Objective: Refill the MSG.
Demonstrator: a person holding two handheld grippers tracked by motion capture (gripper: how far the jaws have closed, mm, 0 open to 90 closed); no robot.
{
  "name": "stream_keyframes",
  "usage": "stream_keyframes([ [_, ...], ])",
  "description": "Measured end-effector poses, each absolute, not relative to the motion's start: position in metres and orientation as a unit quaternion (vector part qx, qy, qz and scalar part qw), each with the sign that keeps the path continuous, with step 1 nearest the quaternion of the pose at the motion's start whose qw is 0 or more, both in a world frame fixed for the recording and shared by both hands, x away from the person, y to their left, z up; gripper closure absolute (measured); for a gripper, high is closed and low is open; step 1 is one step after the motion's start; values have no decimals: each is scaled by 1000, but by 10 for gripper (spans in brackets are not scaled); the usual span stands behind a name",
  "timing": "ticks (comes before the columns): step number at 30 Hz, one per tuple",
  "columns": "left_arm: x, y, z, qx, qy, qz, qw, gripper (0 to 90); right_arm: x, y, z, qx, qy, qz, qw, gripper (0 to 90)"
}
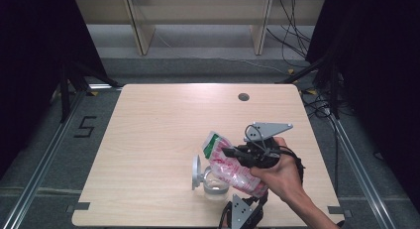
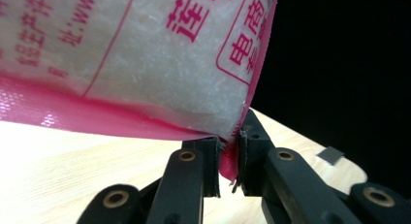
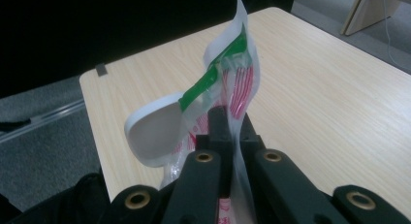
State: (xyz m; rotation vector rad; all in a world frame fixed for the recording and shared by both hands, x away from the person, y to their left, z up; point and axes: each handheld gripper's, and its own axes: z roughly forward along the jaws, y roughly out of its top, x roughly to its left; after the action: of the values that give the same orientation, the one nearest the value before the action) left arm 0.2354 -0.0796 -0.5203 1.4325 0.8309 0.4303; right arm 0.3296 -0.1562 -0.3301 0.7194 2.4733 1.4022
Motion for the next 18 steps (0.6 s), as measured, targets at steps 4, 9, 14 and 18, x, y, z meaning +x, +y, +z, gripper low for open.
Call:
stream_keyframes([
  [4,237,-81,-521,635,367,188,653,811,329,-153,-334,253,837,474,102,900],
  [9,237,-82,-522,633,370,187,654,812,332,-150,-336,237,849,462,102,900],
  [14,238,-82,-520,630,367,194,656,812,331,-148,-333,245,850,457,96,900],
  [18,237,-84,-518,631,362,202,655,811,330,-148,-331,253,847,457,99,900],
])
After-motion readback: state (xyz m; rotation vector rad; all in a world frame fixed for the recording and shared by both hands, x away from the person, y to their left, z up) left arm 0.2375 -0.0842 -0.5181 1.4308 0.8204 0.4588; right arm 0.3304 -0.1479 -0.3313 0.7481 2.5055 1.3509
